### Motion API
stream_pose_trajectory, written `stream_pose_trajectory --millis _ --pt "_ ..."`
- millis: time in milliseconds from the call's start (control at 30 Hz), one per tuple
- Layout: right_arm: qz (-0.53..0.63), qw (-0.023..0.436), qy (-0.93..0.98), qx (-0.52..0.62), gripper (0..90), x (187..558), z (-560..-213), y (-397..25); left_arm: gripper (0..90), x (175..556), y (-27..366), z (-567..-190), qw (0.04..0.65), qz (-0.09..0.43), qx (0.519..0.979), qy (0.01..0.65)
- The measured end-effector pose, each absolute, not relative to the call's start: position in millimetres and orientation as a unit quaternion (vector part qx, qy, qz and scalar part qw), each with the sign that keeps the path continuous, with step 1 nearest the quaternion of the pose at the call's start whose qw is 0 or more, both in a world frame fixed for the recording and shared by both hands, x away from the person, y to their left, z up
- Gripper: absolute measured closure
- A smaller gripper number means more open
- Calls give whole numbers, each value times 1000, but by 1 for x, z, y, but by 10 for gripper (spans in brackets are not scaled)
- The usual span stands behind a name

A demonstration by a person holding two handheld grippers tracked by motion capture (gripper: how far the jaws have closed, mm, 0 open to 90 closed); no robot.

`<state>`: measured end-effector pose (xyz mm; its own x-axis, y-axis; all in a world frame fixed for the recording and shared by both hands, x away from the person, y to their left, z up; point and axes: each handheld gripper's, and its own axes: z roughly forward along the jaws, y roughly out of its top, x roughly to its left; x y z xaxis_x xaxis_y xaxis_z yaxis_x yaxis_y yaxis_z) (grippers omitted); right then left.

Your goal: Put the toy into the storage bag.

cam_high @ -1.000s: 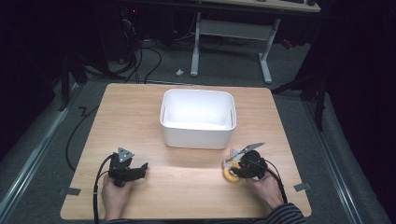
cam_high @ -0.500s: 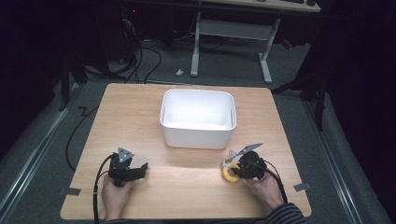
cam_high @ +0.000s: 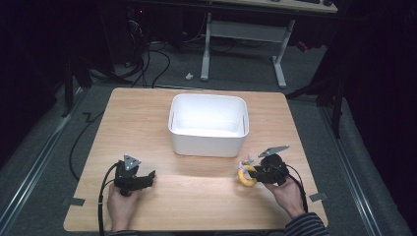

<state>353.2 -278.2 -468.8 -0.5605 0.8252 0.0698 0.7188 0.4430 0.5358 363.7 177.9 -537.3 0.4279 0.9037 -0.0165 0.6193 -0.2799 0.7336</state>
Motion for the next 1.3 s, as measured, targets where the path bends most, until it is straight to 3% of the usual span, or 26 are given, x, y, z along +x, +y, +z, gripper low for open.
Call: stream_pose_trajectory --millis 467,1300 --pt "289 137 823 470 677 339 -425 -299 181 364 178 -537 341 209 770 497" --pt "305 138 830 447 678 350 -369 -297 181 364 178 -537 342 210 769 498"
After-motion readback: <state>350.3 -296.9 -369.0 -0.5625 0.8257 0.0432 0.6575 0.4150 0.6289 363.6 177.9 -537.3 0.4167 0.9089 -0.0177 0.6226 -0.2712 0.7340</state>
